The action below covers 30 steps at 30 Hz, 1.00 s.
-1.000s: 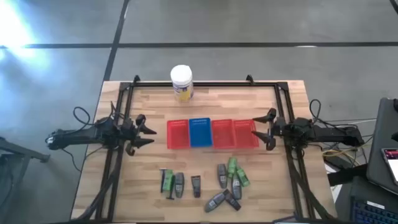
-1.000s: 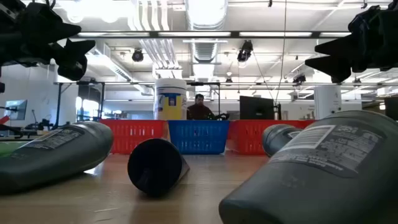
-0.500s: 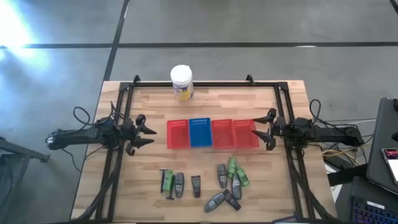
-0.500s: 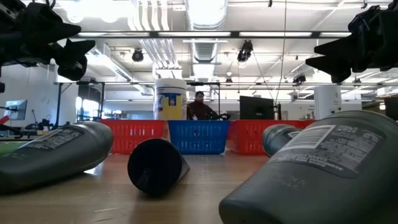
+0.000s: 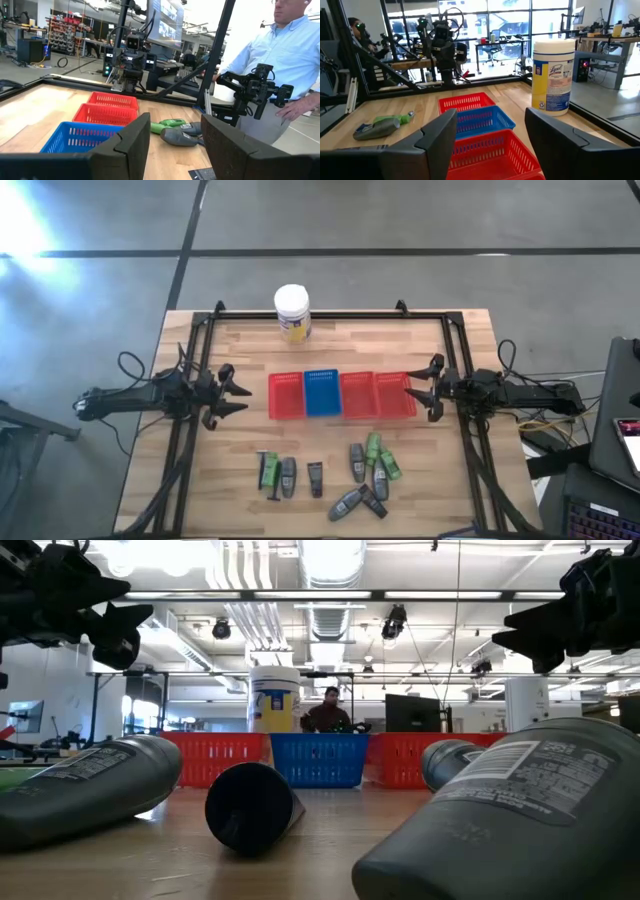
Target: Pick & Place Travel size toiletries
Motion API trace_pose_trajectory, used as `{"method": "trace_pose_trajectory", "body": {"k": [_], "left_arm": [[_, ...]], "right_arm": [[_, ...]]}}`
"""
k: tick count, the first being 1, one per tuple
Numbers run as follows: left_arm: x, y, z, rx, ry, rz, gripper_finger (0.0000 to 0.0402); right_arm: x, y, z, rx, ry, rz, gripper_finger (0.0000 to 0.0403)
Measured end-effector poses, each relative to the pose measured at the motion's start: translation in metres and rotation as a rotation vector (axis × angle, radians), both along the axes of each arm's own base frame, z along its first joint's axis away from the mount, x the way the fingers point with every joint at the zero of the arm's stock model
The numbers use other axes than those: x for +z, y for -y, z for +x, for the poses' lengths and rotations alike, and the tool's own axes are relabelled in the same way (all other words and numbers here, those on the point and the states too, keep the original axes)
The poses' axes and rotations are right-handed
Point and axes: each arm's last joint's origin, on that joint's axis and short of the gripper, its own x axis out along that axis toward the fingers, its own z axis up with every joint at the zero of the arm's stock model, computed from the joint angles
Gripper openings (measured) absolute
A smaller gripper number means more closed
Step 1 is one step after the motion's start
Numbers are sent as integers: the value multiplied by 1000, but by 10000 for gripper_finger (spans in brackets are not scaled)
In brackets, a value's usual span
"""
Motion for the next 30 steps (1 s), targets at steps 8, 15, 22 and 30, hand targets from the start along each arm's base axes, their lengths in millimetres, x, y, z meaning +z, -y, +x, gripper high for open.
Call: {"method": "trace_pose_trajectory", "body": {"k": [8,15,22,30], "left_arm": [[0,0,0,1,0,0,181],[0,0,0,0,0,0,182],[0,0,0,1,0,0,182],[0,0,0,1,0,0,181]], "right_arm": [[0,0,0,0,0,0,230],[0,0,0,0,0,0,253],[0,0,0,0,0,0,275],[0,0,0,0,0,0,300]]}}
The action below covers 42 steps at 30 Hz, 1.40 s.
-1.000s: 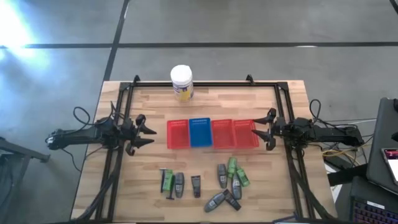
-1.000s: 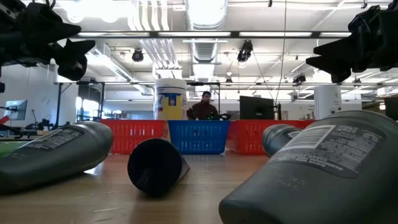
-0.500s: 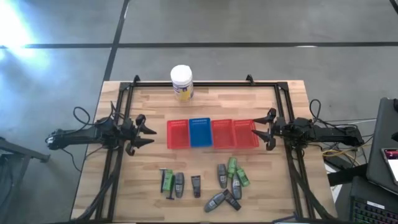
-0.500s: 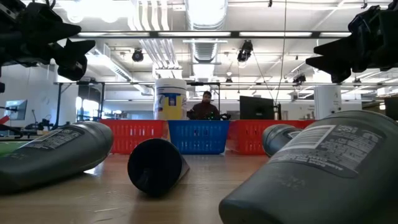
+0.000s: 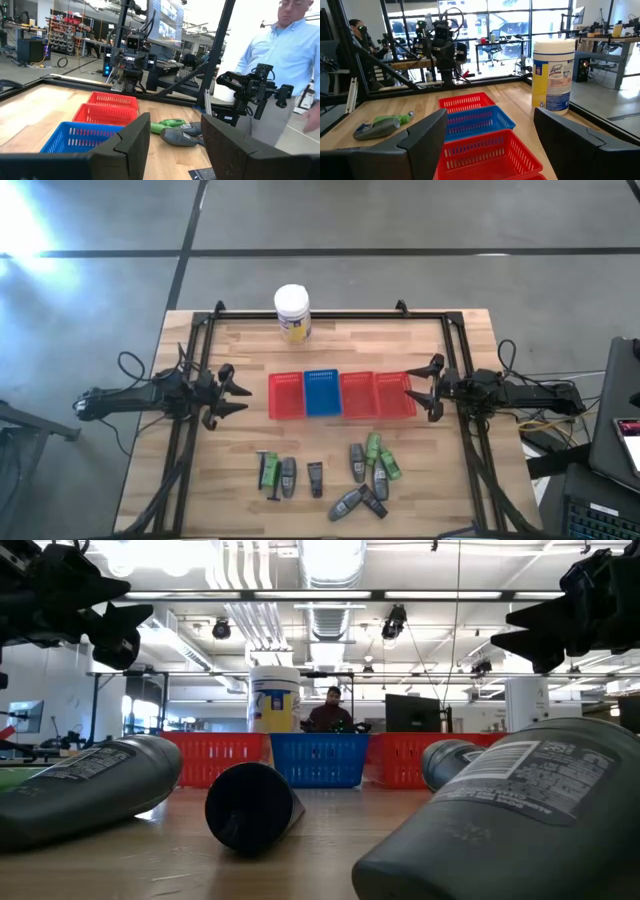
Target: Pick & Place Travel size toiletries
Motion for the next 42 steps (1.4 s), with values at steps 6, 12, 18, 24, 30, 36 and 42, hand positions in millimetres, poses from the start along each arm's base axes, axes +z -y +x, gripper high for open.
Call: {"method": "trace_pose_trajectory", "body": {"k": [6,12,18,24,30,36,42], "left_arm": [[0,0,0,0,0,0,181],[0,0,0,0,0,0,181],[0,0,0,0,0,0,181],[0,0,0,0,0,0,181],[0,0,0,0,0,0,181],[0,0,0,0,0,0,181],[0,0,0,0,0,0,181]], "right_arm": [[0,0,0,0,0,0,318],[0,0,0,0,0,0,337],[0,0,0,1,0,0,355],[0,0,0,11,34,192,359],[0,0,0,37,151,869,343],[0,0,0,42,198,1124,326],[1,-1,0,86,184,1145,310]]}}
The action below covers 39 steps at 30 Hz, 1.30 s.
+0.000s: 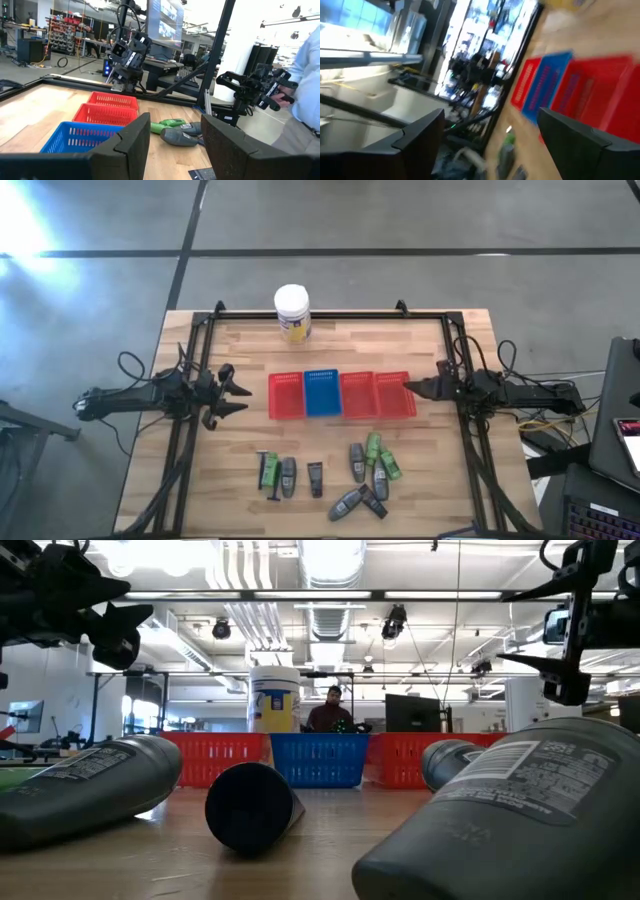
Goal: Pick & Place Travel size toiletries
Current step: Put the right green shampoo into the right red bin
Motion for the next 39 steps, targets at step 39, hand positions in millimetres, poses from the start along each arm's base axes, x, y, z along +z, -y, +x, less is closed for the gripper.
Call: {"method": "trace_pose_trajectory", "body": {"k": [39], "left_arm": [[0,0,0,0,0,0,182]], "right_arm": [[7,-145,102,327,-1347,222,339]]}}
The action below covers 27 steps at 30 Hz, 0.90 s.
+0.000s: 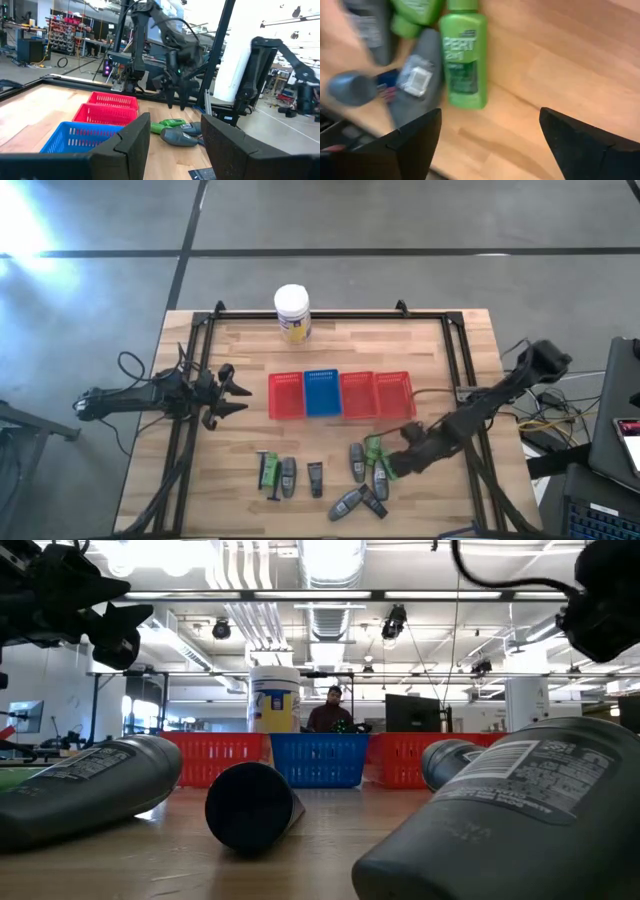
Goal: Pick & Place Travel size toiletries
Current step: Put the right green shampoo into the right red bin
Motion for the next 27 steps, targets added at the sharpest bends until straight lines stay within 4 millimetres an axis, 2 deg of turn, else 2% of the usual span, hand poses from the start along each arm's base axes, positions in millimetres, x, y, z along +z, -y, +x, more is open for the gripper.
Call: {"method": "trace_pose_trajectory", "body": {"k": [5,10,14,21,27], "left_arm": [[0,0,0,0,0,0,182],[0,0,0,0,0,0,181],[0,0,0,0,0,0,181],[0,0,0,0,0,0,181],[0,0,0,0,0,0,181]], "right_arm": [[-13,-14,21,36,-83,-73,354],[-23,-23,34,65,-122,-115,341],[-30,-24,42,49,-116,-170,323],[-42,-14,49,28,-163,-180,285],[-39,-11,47,101,-160,-182,221]]}}
